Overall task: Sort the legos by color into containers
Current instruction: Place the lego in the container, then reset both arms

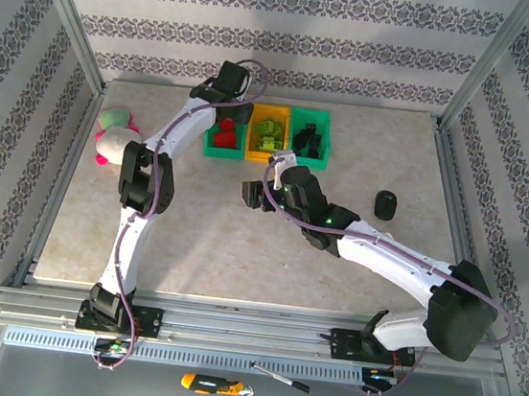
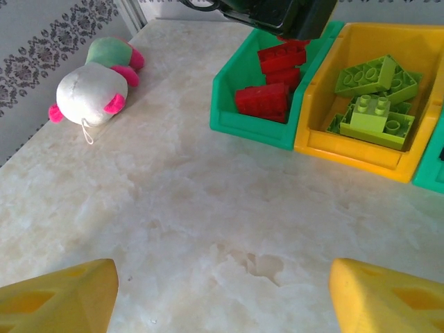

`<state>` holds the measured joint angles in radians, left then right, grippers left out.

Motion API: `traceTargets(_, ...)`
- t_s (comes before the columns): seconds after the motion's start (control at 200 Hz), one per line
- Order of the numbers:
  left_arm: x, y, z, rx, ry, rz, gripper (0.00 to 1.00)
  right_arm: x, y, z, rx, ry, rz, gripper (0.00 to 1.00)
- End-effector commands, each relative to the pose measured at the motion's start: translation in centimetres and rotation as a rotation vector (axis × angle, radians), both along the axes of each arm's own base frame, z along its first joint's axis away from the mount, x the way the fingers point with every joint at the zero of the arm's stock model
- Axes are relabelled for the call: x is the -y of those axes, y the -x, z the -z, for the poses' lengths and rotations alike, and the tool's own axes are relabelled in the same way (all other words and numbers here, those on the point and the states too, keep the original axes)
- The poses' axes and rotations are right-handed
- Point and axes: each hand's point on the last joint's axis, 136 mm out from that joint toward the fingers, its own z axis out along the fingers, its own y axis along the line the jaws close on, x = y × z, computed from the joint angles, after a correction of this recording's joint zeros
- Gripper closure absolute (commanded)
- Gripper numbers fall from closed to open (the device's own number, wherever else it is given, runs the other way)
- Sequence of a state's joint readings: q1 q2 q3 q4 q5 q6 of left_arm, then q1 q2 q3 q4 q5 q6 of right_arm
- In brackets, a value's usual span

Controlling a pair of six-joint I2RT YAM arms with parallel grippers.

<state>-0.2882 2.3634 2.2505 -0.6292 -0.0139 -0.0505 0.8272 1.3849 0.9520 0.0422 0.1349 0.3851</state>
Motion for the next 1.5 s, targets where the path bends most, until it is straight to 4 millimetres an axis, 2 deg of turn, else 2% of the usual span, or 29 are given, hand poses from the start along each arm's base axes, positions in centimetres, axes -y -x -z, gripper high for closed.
traceTargets(0.0, -0.4, 0.7, -1.4, -0.020, 0.016, 0.000, 0.33, 0.7, -0.3, -1.1, 0.050, 0.011, 0.024, 0.19)
traceTargets(0.17, -1.0, 1.8, -4.5, 0.036, 0.018, -0.015, 0.11, 2.3, -0.5, -1.6, 0.072, 0.014, 0.054, 0.15)
traceTargets(0.31, -1.6, 4.0, -7.1, 0.125, 0.044, -0.015, 0.00, 4.3, -0.9, -1.6, 0.088, 0.030, 0.093, 0.09)
traceTargets(0.42, -2.4, 6.8, -8.5, 0.203, 0.079, -0.024, 0.01, 6.8, -1.4, -1.5, 0.125, 0.070, 0.159, 0.06)
traceTargets(0.63, -5.1, 12.9, -8.7, 0.354, 0.107, -0.076, 0.01, 13.8, -2.6, -0.6, 0.168, 0.142, 0.337, 0.02)
traceTargets(0.759, -7.2, 16.6, -7.1, 0.416, 0.059, -0.104, 0.01, 18.6, -3.1, 0.1, 0.192, 0.198, 0.435, 0.02)
traceTargets(0.889, -10.7, 19.9, -5.5, 0.464, -0.071, -0.185, 0.01, 22.7, -3.2, 1.7, 0.217, 0.255, 0.487, 0.02)
traceTargets(1.034, -12.8, 21.9, -3.9, 0.541, -0.176, -0.216, 0.01, 26.9, -3.6, 4.3, 0.177, 0.267, 0.564, 0.02)
traceTargets(1.174, -14.6, 22.7, -0.9, 0.583, -0.249, -0.267, 0.01, 28.5, -4.7, 6.4, 0.234, 0.284, 0.570, 0.02)
traceTargets(1.304, -14.4, 22.1, 2.2, 0.530, -0.181, -0.247, 0.01, 28.9, -6.0, 8.0, 0.271, 0.306, 0.556, 0.02)
traceTargets(1.354, -14.2, 21.7, 3.4, 0.502, -0.180, -0.232, 0.01, 29.1, -6.6, 7.9, 0.304, 0.295, 0.568, 0.02)
traceTargets(1.404, -14.0, 21.1, 3.6, 0.490, -0.198, -0.206, 0.01, 29.1, -7.0, 7.5, 0.328, 0.279, 0.568, 0.02)
traceTargets(1.444, -13.8, 20.8, 3.9, 0.479, -0.193, -0.183, 0.01, 29.3, -7.2, 8.0, 0.316, 0.262, 0.565, 0.02)
traceTargets(1.494, -14.7, 20.5, 4.2, 0.492, -0.190, -0.210, 0.01, 29.5, -7.5, 8.8, 0.299, 0.253, 0.567, 0.02)
